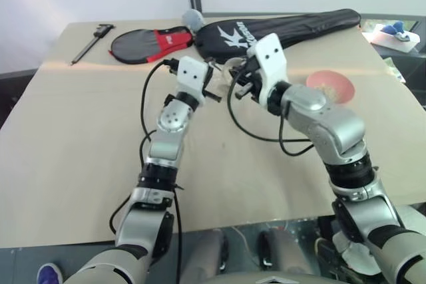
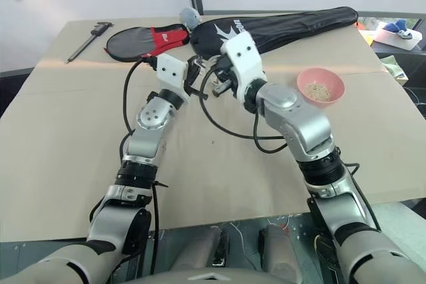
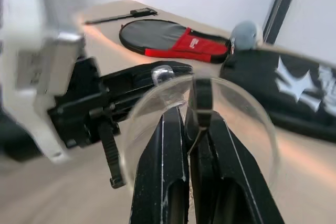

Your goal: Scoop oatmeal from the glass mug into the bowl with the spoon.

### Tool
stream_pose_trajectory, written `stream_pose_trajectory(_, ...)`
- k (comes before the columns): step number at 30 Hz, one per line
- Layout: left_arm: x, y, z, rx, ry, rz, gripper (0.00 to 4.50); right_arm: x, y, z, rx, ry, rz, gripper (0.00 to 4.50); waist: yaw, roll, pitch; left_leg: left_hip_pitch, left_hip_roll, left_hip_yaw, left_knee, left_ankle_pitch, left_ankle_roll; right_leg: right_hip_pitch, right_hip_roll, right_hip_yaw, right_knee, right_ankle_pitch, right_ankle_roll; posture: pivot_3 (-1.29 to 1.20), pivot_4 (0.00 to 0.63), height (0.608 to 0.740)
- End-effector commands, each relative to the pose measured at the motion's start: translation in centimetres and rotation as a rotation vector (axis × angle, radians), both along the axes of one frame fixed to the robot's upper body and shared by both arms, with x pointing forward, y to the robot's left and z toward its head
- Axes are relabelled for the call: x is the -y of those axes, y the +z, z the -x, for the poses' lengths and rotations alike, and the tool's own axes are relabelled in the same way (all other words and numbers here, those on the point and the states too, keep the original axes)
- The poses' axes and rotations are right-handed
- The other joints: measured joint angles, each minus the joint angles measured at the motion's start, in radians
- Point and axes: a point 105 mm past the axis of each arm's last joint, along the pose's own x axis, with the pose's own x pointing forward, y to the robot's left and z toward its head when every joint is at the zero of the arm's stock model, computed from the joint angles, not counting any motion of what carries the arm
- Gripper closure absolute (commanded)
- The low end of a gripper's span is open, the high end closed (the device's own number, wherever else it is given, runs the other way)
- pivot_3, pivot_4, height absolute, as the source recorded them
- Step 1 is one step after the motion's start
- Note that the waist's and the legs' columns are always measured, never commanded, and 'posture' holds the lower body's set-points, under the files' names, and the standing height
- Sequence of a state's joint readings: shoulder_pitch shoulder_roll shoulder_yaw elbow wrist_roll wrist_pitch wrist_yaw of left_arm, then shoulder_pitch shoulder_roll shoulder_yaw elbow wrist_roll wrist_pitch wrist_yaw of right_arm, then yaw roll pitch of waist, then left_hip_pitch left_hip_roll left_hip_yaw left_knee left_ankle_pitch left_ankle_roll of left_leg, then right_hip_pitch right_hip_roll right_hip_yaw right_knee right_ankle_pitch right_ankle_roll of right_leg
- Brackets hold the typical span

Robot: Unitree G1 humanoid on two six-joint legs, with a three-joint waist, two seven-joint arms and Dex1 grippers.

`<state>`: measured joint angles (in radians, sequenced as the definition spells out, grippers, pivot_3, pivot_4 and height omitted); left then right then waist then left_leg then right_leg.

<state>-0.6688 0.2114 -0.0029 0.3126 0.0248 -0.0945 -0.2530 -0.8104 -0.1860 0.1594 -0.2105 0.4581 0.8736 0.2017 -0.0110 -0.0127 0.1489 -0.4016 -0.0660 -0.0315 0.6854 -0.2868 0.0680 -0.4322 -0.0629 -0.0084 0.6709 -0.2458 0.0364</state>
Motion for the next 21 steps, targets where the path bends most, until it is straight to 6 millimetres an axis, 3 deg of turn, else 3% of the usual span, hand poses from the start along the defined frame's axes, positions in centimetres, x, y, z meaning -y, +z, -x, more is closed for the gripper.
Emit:
stream_pose_trajectory(1,1.5,3.4,0.5,0.134,-0.031,0.015,4.48,-0.3,1.0,0.7,-0.063,0.049,-0.096,4.5,0.0,0.0,0.0,0.0,0.0,0.0,0.0,0.0,0.0,0.0,0.0,0.0,0.0,0.0,0.0,0.0,0.15,0.74)
stream_pose_trajectory(8,1.8,3.7,0.2,0.145,-0.04,0.022,4.48,0.5,2.5,0.6,-0.191,0.063,-0.298,4.5,-0.004,0.0,0.0,0.0,0.0,0.0,0.0,0.0,0.0,0.0,0.0,0.0,0.001,0.0,0.0,0.0,0.15,0.74)
stream_pose_trajectory(13,1.2,2.9,-0.2,0.126,-0.025,0.003,4.48,2.2,4.4,-0.2,-0.301,0.046,-0.507,4.5,-0.005,0.0,0.0,0.0,0.0,0.0,0.0,0.0,0.0,-0.001,0.0,0.001,0.002,0.0,0.0,0.0,0.15,0.74)
stream_pose_trajectory(21,1.0,2.0,-1.5,0.084,0.004,-0.063,4.48,4.7,5.1,-1.4,-0.416,0.001,-0.681,4.5,-0.004,0.0,0.0,0.0,0.0,0.001,0.0,0.0,0.0,-0.001,0.0,0.0,0.003,0.0,0.0,0.0,0.15,0.74)
